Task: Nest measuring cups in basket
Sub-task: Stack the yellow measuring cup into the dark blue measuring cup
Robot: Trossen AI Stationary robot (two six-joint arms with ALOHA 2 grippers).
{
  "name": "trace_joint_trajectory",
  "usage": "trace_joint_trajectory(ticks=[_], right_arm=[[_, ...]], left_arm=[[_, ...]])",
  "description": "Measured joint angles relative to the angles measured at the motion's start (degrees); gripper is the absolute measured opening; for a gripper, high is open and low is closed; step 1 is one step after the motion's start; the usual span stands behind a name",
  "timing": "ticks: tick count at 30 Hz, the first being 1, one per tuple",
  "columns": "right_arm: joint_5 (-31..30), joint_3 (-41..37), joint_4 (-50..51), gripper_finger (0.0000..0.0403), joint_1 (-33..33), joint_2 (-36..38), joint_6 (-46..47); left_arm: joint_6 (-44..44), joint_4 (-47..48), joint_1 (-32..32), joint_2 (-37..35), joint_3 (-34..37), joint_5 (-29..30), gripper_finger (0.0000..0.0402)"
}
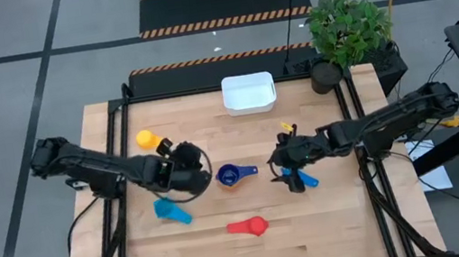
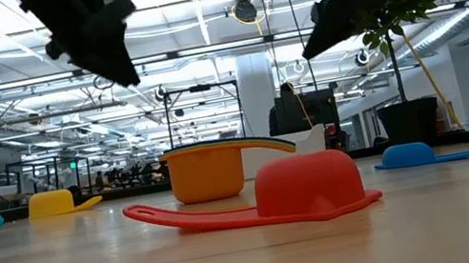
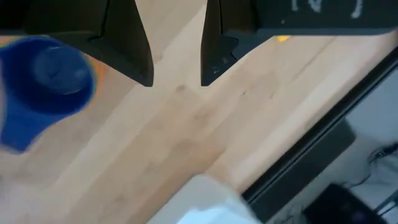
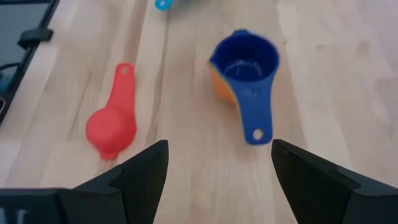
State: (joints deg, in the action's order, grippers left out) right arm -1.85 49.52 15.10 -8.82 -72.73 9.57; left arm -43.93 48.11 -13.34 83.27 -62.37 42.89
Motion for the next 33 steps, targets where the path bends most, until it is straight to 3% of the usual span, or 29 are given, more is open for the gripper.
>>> trace_joint_trajectory(ticks=[6, 14, 22, 27, 33], right_arm=[[0.0, 0.0, 2.2, 0.0279, -1.7, 0.0, 0.3], [0.1, -1.8, 3.6, 0.0279, -3.7, 0.0, 3.3], [0.4, -3.8, 3.8, 0.0279, -4.4, 0.0, 5.0], [0.4, -3.8, 3.2, 0.0279, -4.4, 0.0, 5.0], [0.4, -3.8, 4.1, 0.0279, -4.4, 0.0, 5.1]], left_arm=[[-2.0, 2.8, 5.7, 2.2, -0.1, -2.7, 0.0136], [-8.8, 13.6, 13.0, 7.4, 0.0, -9.9, 0.0136], [-7.4, 13.5, 16.0, 13.9, 0.0, -14.4, 0.0138], [-8.1, 14.7, 18.4, 18.5, 0.0, -11.5, 0.0169], [-10.2, 16.4, 22.7, 22.8, 0.0, -10.1, 0.0237]])
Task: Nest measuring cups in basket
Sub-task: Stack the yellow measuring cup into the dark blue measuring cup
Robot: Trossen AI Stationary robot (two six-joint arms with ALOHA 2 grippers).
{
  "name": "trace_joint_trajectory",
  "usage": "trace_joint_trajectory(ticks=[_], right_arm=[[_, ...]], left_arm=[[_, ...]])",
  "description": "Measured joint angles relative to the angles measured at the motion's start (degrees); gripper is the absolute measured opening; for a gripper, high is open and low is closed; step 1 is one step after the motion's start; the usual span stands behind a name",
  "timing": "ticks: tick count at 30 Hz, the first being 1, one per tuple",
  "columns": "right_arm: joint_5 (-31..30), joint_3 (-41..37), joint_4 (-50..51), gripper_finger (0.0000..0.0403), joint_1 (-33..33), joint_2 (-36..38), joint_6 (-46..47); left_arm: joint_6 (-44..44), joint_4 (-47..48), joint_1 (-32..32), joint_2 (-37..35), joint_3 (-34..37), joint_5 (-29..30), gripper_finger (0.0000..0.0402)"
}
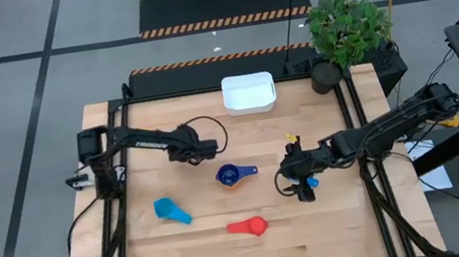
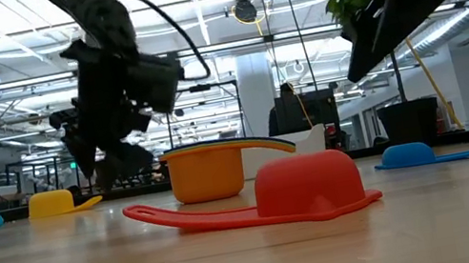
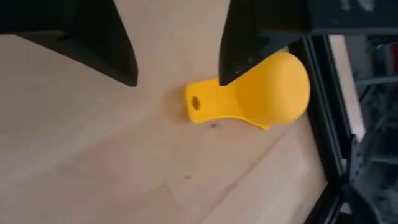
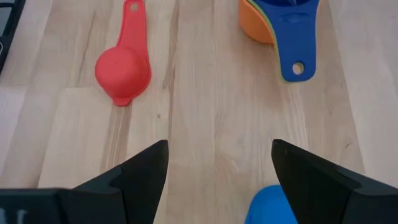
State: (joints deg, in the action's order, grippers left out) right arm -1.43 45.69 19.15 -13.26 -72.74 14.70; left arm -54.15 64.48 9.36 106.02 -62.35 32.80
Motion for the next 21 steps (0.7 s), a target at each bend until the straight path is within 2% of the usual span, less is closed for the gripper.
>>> trace_joint_trajectory(ticks=[5, 9, 13, 21], right_arm=[[0.1, 0.0, 0.0, 0.0279, 0.0, 0.0, 1.1], [0.2, 0.0, 0.0, 0.0279, -0.3, 0.0, 1.6], [0.2, 0.0, 0.1, 0.0279, -0.7, 0.0, 1.7], [0.2, 0.0, 0.4, 0.0279, -0.7, 0.0, 1.3]], left_arm=[[0.0, -0.1, 1.8, 3.4, 0.0, 0.4, 0.0288], [-1.3, 0.0, 2.6, 5.5, 0.0, 1.0, 0.0301], [-1.9, 0.2, 3.7, 6.7, 0.1, 2.1, 0.0281], [-2.6, -0.3, 4.8, 7.0, 0.3, 2.9, 0.0208]])
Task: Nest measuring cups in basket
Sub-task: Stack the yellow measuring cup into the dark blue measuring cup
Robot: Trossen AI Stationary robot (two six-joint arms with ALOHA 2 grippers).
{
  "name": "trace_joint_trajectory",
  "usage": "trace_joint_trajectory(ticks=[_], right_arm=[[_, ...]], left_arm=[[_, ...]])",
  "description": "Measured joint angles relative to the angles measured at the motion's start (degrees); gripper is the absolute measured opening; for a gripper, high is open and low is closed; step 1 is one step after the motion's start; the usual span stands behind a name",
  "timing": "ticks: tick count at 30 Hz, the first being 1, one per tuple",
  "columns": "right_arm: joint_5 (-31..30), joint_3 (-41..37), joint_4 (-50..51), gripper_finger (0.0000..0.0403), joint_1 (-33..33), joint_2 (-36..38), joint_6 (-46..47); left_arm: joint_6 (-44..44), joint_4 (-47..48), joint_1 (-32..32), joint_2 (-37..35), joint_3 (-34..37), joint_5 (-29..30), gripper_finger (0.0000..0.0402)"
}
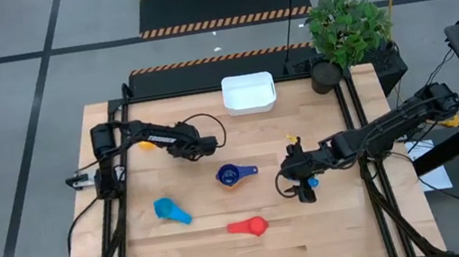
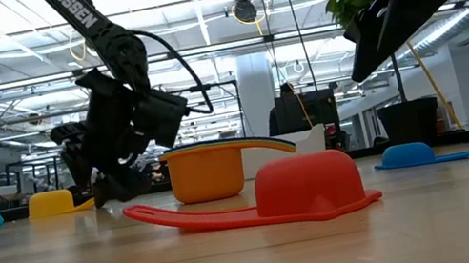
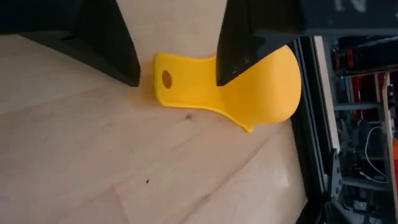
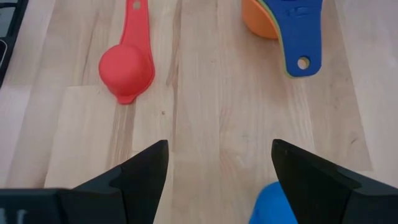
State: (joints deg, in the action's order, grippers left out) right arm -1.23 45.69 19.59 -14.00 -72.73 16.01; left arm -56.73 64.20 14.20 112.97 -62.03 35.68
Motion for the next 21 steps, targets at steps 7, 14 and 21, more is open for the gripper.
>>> trace_joint_trajectory(ticks=[7, 14, 21], right_arm=[[0.0, 0.0, 0.0, 0.0279, 0.0, 0.0, 0.5], [0.0, 0.0, 0.1, 0.0279, 0.0, 0.0, 1.3], [0.0, 0.0, 0.1, 0.0279, 0.0, 0.0, 1.3]], left_arm=[[0.6, -0.8, 0.1, 0.1, 0.1, 0.0, 0.0180], [2.1, -2.4, 1.3, 0.1, 0.1, 0.1, 0.0120], [6.0, -4.0, 1.3, 0.1, 0.1, 0.5, 0.0026]])
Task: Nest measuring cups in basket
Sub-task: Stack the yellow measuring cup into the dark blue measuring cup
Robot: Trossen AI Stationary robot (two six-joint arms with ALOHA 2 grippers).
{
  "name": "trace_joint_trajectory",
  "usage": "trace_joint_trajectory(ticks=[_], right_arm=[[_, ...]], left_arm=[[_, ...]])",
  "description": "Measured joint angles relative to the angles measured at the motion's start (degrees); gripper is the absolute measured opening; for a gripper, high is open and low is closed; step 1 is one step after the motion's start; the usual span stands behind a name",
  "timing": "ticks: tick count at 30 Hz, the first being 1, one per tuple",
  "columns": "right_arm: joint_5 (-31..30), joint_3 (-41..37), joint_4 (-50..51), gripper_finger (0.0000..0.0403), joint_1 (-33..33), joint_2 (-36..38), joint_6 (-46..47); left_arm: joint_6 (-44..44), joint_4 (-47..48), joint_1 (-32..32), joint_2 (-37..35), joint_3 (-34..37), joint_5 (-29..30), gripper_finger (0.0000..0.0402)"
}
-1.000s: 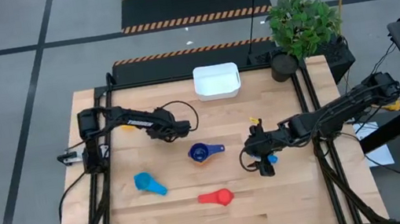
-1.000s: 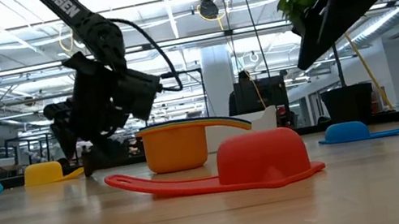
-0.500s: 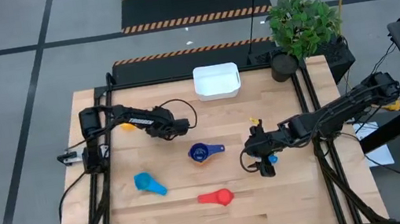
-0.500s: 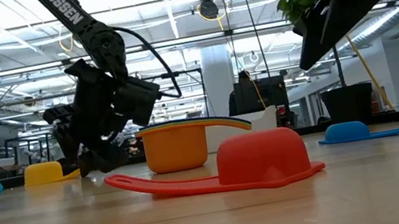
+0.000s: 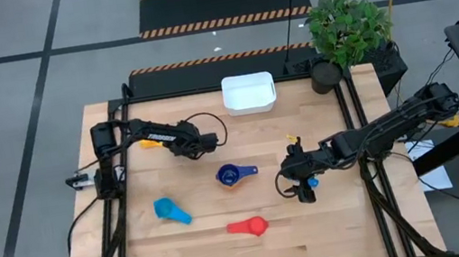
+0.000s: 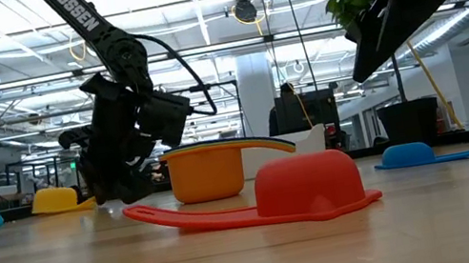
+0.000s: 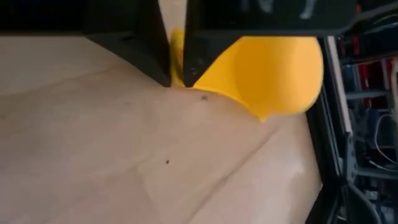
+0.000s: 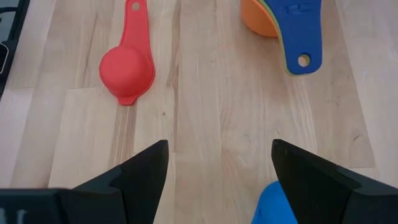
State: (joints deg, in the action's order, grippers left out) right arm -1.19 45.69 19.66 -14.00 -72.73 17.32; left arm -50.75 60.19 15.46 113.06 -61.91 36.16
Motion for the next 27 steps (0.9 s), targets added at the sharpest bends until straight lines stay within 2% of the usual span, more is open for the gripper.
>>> trace_joint_trajectory(ticks=[2, 10, 19, 23, 27], right_arm=[[0.0, 0.0, 0.0, 0.0279, 0.0, 0.0, -0.1], [-0.1, 0.0, -0.1, 0.0279, 0.1, 0.0, -2.6], [-0.3, 0.1, -3.2, 0.0279, 1.5, 0.0, -5.5], [-0.3, 0.1, -4.1, 0.0279, 2.2, 0.0, -6.9], [-0.3, 0.1, -5.9, 0.0279, 3.0, 0.0, -8.5]], left_arm=[[1.0, 0.2, 0.0, -0.1, 0.0, 0.6, 0.0011], [2.5, 5.7, -3.7, -3.6, -0.2, -0.4, 0.0010], [-0.9, 5.3, -12.9, -17.2, -0.2, 1.3, 0.0007], [-1.9, 2.3, -18.4, -23.7, -0.2, 4.6, 0.0008], [-1.0, -2.1, -23.3, -27.8, -0.2, 5.3, 0.0006]])
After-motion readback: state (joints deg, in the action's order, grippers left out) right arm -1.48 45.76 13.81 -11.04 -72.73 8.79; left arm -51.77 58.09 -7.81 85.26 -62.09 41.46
